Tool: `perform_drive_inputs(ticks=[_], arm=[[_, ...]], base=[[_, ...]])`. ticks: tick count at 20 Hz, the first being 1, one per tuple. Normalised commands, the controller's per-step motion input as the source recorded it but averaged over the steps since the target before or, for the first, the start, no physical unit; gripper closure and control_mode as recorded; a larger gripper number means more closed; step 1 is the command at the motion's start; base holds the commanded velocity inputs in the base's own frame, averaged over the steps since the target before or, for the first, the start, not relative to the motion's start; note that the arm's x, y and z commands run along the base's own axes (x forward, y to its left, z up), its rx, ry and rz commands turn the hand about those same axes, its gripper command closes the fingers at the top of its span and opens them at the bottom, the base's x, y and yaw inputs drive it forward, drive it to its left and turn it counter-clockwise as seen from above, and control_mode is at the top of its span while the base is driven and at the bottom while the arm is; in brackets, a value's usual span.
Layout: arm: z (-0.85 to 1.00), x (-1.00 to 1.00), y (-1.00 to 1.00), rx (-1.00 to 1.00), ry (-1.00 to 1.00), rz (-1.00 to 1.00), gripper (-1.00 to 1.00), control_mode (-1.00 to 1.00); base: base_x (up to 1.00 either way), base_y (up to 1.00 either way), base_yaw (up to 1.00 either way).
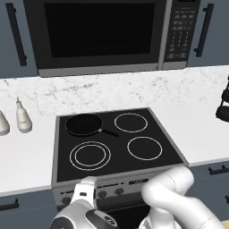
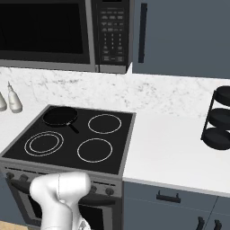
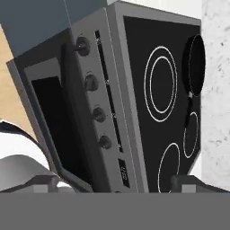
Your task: Turn off the rear left burner of the stove.
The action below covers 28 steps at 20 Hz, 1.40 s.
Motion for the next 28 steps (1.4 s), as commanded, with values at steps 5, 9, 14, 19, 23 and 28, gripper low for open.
perform_drive_inputs(ticks=[5,9,14,19,23,28], arm=[[-0.51,0.10,0.07,0.02,-0.41,0.05,-1.00,-1.00],[-0.28,0.07,-0.21,0.21,-0.38,0.00,-1.00,-1.00],[-0.07,0.10,-0.24,0.29,-0.22,0.00,-1.00,-1.00],[-0.03,0.28,-0.07,0.24,-0.13,0.02,-1.00,-1.00],[-0.12,0.23,0.00,0.11,-0.03,0.11,-1.00,-1.00],[-0.06,0.00,0.00,0.03,0.01,0.00,-1.00,-1.00]], base=[[0.00,0.00,0.00],[0.00,0.00,0.00],[0.00,0.00,0.00],[0.00,0.00,0.00],[0.00,0.00,0.00],[0.00,0.00,0.00]])
